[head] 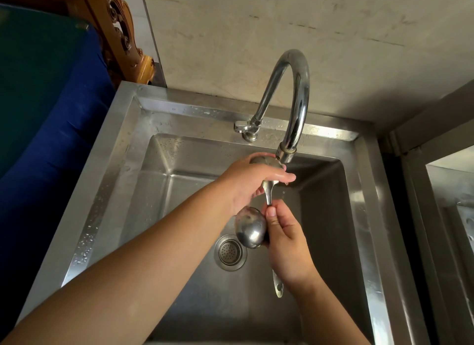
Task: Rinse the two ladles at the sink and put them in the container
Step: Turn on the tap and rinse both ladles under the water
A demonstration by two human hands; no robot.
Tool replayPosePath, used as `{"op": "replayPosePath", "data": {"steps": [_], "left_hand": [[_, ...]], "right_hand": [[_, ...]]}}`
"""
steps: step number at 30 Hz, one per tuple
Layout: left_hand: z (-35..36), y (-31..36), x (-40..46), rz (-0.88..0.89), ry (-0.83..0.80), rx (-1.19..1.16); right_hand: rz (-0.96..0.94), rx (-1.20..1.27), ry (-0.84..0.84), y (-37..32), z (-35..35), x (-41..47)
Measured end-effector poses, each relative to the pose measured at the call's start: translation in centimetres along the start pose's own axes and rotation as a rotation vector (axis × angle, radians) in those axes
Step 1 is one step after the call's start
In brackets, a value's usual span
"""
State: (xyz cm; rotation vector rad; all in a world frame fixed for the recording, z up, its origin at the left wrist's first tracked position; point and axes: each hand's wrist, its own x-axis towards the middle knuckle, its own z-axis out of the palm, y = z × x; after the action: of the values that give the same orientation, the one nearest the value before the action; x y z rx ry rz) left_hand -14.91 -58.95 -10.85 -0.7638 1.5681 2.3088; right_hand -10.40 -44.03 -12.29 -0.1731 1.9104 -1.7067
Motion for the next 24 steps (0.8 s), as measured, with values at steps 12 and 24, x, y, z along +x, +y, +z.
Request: {"op": "replayPosePath", "data": {"steps": [12,24], "left_hand": [[-1.6,-0.1,0.8,-0.276,-0.016,-0.259],[-2.3,-0.2,-1.1,-0.049,0.07,-0.23]], "right_hand": [[0.216,0.26,-0.176,-0.4,0.3,-0.3],[0.359,0.143,-0.042,-2.8,-0.2,0.5]]}}
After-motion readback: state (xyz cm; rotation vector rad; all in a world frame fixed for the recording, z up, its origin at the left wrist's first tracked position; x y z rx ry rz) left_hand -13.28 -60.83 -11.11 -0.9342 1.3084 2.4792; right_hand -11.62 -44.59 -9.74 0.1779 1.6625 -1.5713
